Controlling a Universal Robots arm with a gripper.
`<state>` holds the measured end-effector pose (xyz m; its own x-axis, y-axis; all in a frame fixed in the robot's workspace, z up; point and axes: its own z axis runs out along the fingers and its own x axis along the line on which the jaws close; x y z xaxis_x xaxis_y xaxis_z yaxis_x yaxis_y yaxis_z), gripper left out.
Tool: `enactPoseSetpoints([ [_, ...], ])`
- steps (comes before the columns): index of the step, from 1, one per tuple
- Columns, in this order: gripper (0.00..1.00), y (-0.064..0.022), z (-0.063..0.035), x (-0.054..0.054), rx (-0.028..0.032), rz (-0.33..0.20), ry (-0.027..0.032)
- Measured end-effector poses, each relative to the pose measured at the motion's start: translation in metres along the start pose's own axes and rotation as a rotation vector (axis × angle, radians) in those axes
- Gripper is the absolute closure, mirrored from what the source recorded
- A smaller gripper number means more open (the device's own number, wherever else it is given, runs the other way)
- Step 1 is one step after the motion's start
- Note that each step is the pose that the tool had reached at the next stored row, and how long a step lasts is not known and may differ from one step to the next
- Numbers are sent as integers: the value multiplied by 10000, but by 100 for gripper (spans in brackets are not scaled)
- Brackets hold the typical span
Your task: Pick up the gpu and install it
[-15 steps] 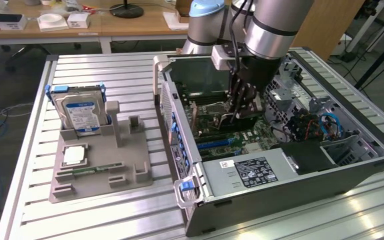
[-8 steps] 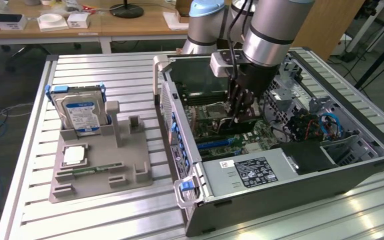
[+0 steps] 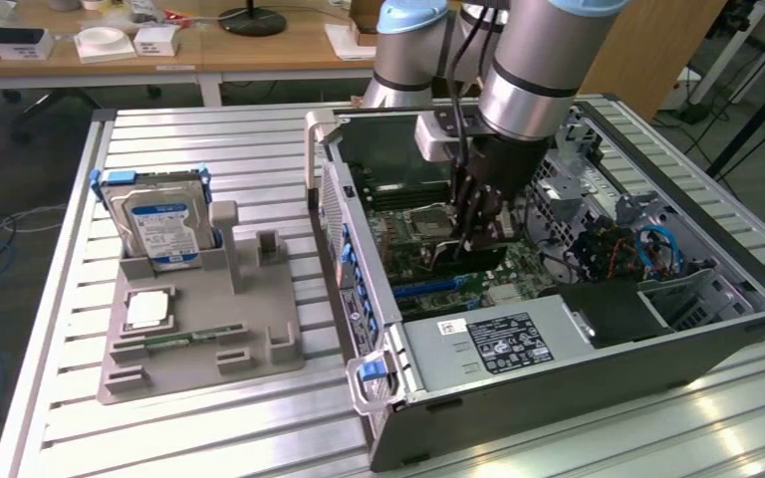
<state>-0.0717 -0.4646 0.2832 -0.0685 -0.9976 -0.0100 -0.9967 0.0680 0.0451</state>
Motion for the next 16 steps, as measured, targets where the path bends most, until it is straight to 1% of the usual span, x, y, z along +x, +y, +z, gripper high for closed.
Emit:
enactPoseSetpoints([
  [3,74,35,58,3,17,-4,-3],
  [7,74,53,117,4,18,-7,-1],
  [12,74,89,150,-7,19,-7,-1],
  [16,74,99,185,-15,21,-8,0],
])
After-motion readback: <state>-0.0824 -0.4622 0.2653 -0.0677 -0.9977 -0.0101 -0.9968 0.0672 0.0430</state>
